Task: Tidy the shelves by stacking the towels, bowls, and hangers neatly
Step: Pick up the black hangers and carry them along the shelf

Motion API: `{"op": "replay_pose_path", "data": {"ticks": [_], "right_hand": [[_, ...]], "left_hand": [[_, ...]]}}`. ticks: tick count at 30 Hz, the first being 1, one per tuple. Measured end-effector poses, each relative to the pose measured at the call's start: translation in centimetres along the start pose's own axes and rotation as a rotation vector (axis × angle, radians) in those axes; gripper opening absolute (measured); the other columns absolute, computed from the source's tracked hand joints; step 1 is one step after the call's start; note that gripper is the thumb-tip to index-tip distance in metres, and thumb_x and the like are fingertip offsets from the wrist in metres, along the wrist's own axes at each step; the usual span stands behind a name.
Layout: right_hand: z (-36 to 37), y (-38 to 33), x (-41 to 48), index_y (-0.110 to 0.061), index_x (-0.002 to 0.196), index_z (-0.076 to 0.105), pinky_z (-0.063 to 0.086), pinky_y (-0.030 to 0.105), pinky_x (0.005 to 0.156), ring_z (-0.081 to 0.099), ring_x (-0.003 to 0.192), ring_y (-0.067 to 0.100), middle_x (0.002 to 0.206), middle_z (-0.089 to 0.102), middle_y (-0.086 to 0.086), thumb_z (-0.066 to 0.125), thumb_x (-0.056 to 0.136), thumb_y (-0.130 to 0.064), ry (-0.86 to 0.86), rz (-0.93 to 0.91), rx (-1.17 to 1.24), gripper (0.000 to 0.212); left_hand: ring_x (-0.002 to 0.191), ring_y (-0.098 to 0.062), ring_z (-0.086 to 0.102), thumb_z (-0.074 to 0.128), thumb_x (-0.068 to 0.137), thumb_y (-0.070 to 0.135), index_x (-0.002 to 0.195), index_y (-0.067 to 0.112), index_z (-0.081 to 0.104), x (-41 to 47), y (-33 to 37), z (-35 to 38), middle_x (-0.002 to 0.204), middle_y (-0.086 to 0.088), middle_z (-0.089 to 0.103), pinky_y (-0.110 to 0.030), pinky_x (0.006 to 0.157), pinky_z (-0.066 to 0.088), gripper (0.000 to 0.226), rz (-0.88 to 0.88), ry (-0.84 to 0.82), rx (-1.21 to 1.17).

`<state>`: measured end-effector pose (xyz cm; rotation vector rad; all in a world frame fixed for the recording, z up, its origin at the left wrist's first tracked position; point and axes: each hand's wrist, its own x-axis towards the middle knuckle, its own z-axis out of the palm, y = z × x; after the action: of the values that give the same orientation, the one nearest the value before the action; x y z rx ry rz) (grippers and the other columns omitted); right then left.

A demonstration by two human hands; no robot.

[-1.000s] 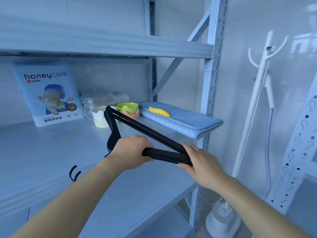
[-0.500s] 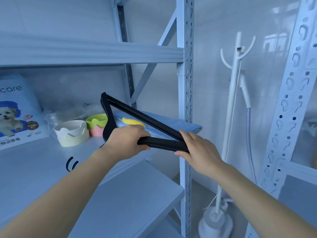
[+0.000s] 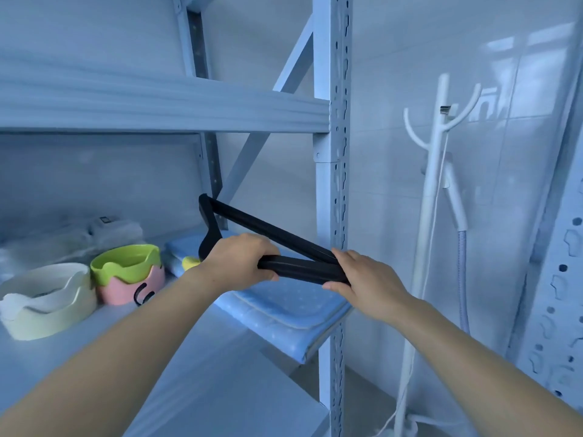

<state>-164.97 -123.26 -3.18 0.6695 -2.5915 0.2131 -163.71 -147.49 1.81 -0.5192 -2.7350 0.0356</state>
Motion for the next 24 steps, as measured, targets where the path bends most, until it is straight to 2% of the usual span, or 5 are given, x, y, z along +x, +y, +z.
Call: {"op": "replay_pose_path", "data": {"ticks": [5, 9, 12, 17, 24], "right_hand": [[2.7, 1.6, 2.7, -0.018, 0.129, 0.036, 0.046, 0.034, 0.074, 0.053, 0.096, 0.022, 0.111, 0.053, 0.001, 0.041, 0.091, -0.055, -0.068, 0.01, 0.014, 0.053], [4.8, 2.0, 3.6, -0.023, 0.136, 0.032, 0.047, 0.035, 0.083, 0.052, 0.109, 0.019, 0.126, 0.048, -0.002, 0.045, 0.091, -0.052, -0.084, -0.025, 0.136, 0.055], [5.7, 2.4, 4.1, -0.032, 0.14, 0.03, 0.044, 0.028, 0.079, 0.051, 0.111, 0.014, 0.13, 0.044, -0.01, 0.046, 0.089, -0.054, -0.048, -0.093, 0.179, 0.058], [6.0, 3.0, 5.2, -0.038, 0.124, 0.047, 0.045, 0.028, 0.076, 0.053, 0.105, 0.009, 0.123, 0.044, -0.015, 0.047, 0.084, -0.059, -0.034, -0.158, 0.287, 0.045], [6.1, 3.8, 7.0, -0.034, 0.116, 0.054, 0.045, 0.027, 0.072, 0.054, 0.099, 0.011, 0.123, 0.043, -0.014, 0.048, 0.086, -0.056, -0.099, -0.218, 0.338, 0.037]], "left_hand": [[0.081, -0.01, 0.05, 0.062, 0.082, 0.044, 0.082, 0.031, 0.055, 3.0, -1.5, 3.6, 0.078, 0.014, 0.047, -0.026, 0.057, 0.032, 0.014, -0.013, -0.028, -0.024], [0.082, -0.008, 0.048, 0.063, 0.081, 0.042, 0.086, 0.031, 0.058, 3.6, -2.5, 5.4, 0.083, 0.014, 0.051, -0.027, 0.061, 0.034, 0.014, -0.053, -0.078, -0.058], [0.082, -0.007, 0.048, 0.063, 0.081, 0.043, 0.09, 0.03, 0.059, 3.7, -3.0, 5.8, 0.086, 0.013, 0.055, -0.027, 0.062, 0.036, 0.016, -0.076, -0.093, -0.087], [0.084, -0.004, 0.049, 0.059, 0.081, 0.054, 0.101, 0.033, 0.059, 3.5, -1.8, 6.1, 0.089, 0.017, 0.054, -0.027, 0.069, 0.042, 0.029, -0.078, -0.081, -0.143], [0.076, -0.011, 0.053, 0.062, 0.086, 0.038, 0.093, 0.024, 0.063, 4.6, -0.9, 5.5, 0.08, 0.006, 0.06, -0.038, 0.072, 0.047, 0.016, -0.156, -0.136, -0.227]]}}
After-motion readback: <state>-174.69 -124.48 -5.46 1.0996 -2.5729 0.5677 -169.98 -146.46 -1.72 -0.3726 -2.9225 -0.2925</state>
